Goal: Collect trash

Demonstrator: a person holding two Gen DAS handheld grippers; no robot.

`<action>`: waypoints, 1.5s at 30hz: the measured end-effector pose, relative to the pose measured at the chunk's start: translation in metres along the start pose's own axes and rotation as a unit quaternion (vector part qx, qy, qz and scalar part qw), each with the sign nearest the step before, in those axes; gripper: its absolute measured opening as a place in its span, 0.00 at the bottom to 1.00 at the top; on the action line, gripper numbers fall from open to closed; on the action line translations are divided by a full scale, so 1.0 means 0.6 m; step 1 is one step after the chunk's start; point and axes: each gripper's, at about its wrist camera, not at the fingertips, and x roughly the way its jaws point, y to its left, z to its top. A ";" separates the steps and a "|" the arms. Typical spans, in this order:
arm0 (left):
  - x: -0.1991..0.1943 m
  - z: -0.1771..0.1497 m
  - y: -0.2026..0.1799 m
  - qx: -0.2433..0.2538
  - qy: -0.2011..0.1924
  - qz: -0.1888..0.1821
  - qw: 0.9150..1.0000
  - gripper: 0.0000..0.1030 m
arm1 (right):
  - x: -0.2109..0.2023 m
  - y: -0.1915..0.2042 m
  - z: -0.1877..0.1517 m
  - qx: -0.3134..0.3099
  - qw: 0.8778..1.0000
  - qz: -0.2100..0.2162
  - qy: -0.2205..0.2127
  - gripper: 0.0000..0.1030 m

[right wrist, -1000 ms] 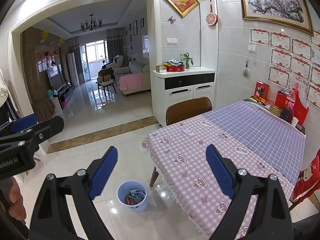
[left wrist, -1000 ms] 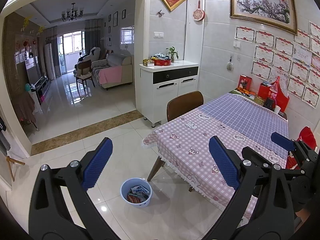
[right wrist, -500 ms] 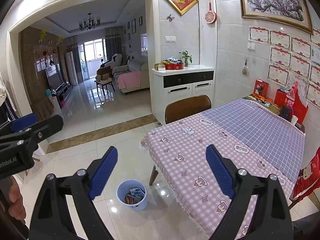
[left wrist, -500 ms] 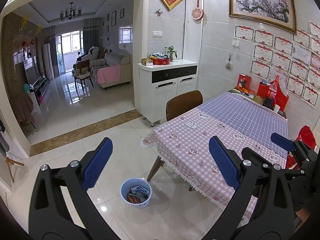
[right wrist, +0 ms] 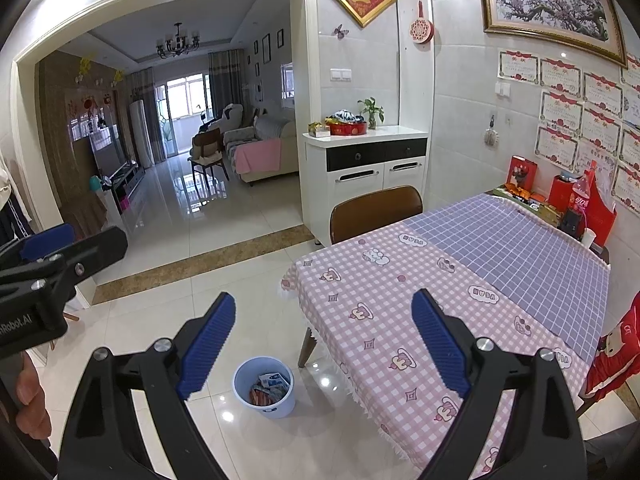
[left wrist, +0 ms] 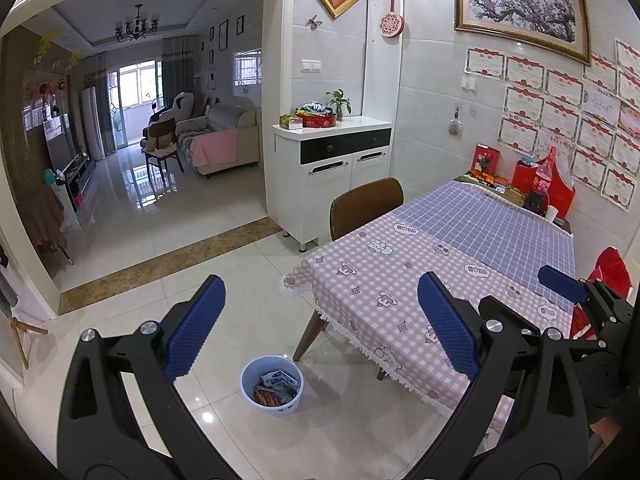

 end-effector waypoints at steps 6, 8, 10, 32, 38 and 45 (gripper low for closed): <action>0.005 0.000 0.006 0.001 0.003 -0.003 1.000 0.92 | 0.004 0.001 0.000 0.001 1.000 -0.001 0.003 0.86; 0.005 0.000 0.006 0.001 0.003 -0.004 1.000 0.92 | 0.007 0.001 -0.001 0.002 1.000 -0.001 0.004 0.86; 0.006 -0.001 0.006 0.001 0.004 -0.004 1.000 0.92 | 0.009 0.001 -0.001 0.002 1.000 -0.002 0.005 0.86; 0.022 -0.001 0.042 0.008 0.016 -0.022 1.000 0.92 | 0.030 0.022 -0.012 0.013 1.000 -0.010 0.020 0.86; 0.041 0.003 0.046 0.010 0.025 -0.024 0.999 0.92 | 0.041 0.012 -0.016 0.023 0.999 -0.016 0.026 0.86; 0.082 0.013 0.036 0.008 0.033 -0.013 0.999 0.92 | 0.081 -0.023 -0.004 0.032 0.999 -0.007 0.033 0.85</action>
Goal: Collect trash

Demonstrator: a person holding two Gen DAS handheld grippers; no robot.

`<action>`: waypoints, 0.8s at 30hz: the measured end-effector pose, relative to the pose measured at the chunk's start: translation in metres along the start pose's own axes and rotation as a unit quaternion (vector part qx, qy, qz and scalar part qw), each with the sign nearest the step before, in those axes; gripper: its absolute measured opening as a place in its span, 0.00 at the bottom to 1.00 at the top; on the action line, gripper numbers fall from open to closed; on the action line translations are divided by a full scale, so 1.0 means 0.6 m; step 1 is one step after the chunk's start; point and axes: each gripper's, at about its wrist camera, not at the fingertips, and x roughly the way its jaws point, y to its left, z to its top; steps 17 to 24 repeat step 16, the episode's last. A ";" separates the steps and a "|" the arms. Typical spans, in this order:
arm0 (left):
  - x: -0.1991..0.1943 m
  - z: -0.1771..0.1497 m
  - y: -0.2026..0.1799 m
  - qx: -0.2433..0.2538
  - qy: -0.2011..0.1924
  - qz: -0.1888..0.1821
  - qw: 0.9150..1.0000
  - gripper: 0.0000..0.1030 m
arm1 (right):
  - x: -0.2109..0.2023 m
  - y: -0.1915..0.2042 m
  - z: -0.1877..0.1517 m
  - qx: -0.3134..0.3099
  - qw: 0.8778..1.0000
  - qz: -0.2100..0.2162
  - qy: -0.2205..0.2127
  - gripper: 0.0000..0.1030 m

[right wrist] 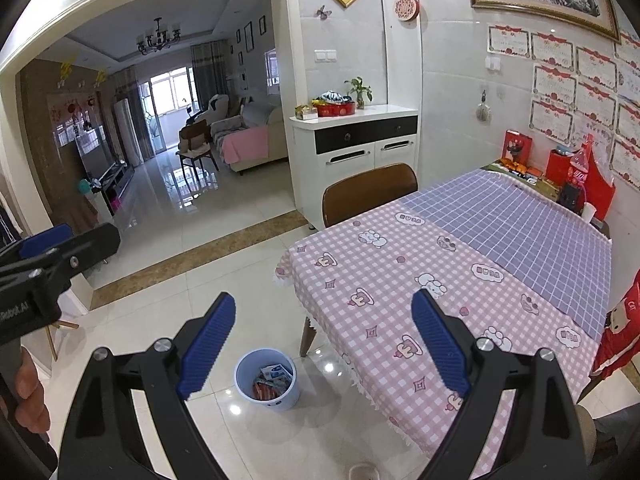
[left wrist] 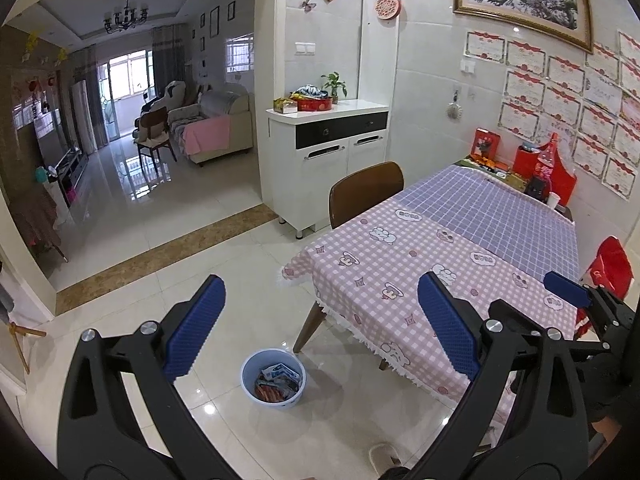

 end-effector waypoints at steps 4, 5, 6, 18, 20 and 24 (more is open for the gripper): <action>0.038 0.017 -0.017 -0.004 0.007 0.014 1.000 0.92 | 0.039 -0.029 0.019 -0.001 1.000 0.012 0.007 0.85; 0.049 0.023 -0.022 -0.006 0.009 0.018 1.000 0.92 | 0.051 -0.038 0.026 -0.003 1.000 0.017 0.009 0.85; 0.059 0.029 -0.028 -0.008 0.012 0.021 1.000 0.92 | 0.060 -0.044 0.033 -0.003 1.000 0.019 0.010 0.85; 0.162 0.084 -0.088 -0.021 0.041 0.057 0.997 0.92 | 0.192 -0.174 0.083 0.006 0.999 0.026 0.044 0.85; 0.162 0.084 -0.088 -0.021 0.041 0.057 0.997 0.92 | 0.192 -0.174 0.083 0.006 0.999 0.026 0.044 0.85; 0.162 0.084 -0.088 -0.021 0.041 0.057 0.997 0.92 | 0.192 -0.174 0.083 0.006 0.999 0.026 0.044 0.85</action>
